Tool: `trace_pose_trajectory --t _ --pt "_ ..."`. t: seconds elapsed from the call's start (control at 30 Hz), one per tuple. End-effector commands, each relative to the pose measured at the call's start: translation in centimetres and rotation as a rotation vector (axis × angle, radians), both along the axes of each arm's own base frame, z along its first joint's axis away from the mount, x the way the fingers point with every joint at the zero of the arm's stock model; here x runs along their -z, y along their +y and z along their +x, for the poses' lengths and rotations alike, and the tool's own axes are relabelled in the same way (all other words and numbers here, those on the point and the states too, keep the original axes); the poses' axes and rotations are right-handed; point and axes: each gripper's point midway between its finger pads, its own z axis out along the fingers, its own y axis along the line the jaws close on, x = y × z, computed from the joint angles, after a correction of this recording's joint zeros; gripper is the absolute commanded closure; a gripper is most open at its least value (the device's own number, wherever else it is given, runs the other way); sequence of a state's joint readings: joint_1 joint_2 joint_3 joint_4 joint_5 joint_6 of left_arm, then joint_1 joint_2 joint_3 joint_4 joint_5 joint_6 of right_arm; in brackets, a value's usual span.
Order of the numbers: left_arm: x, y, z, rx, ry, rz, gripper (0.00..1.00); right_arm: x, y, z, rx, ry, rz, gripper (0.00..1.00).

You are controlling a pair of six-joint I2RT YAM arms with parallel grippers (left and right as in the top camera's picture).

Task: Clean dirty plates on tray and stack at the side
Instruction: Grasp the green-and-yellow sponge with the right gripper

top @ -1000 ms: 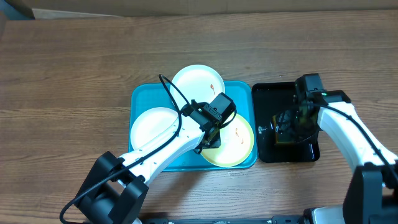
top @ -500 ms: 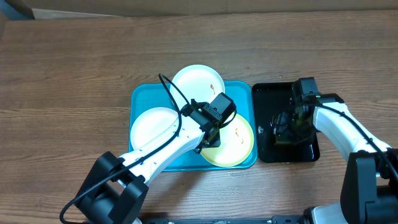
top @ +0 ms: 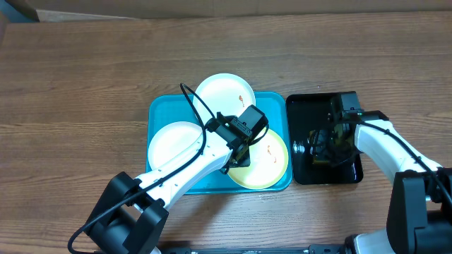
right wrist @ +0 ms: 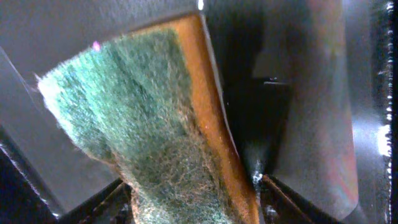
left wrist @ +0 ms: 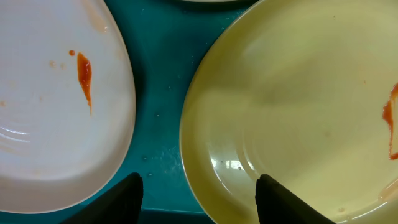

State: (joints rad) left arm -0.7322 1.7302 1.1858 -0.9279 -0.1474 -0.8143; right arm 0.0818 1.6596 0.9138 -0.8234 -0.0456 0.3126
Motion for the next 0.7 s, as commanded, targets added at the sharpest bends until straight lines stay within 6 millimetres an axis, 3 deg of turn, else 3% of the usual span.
trace_pose_trajectory --t 0.0,0.03,0.13,0.17,0.23,0.3,0.5,0.6,0.67 --pt "0.3 0.5 0.2 -0.027 -0.005 0.021 0.4 0.5 0.0 -0.7 -0.01 0.018 -0.001 0.68" --pt "0.3 0.5 0.2 -0.027 -0.005 0.021 0.4 0.5 0.0 -0.7 -0.009 0.022 -0.002 0.94" --pt "0.3 0.5 0.2 -0.027 -0.005 0.021 0.4 0.5 0.0 -1.1 -0.009 0.038 -0.003 0.96" --pt "0.3 0.5 0.2 -0.027 -0.005 0.02 0.39 0.4 0.0 -1.1 -0.009 0.041 -0.003 0.95" --pt "0.3 0.5 0.2 -0.027 -0.005 0.02 0.39 0.2 0.0 -1.0 -0.009 0.041 -0.004 0.56" --pt "0.3 0.5 0.2 -0.027 -0.005 0.02 0.39 -0.1 0.0 -0.5 -0.009 0.025 -0.003 0.44" --pt "0.3 0.5 0.2 -0.027 -0.005 0.02 0.39 -1.0 0.1 2.3 -0.006 -0.071 -0.003 0.43" --pt "0.3 0.5 0.2 -0.027 -0.004 0.021 0.39 -1.1 0.1 2.5 -0.006 -0.082 -0.002 0.51" --pt "0.3 0.5 0.2 -0.027 -0.004 0.021 0.39 -1.0 0.1 2.4 -0.008 -0.075 -0.002 0.61"
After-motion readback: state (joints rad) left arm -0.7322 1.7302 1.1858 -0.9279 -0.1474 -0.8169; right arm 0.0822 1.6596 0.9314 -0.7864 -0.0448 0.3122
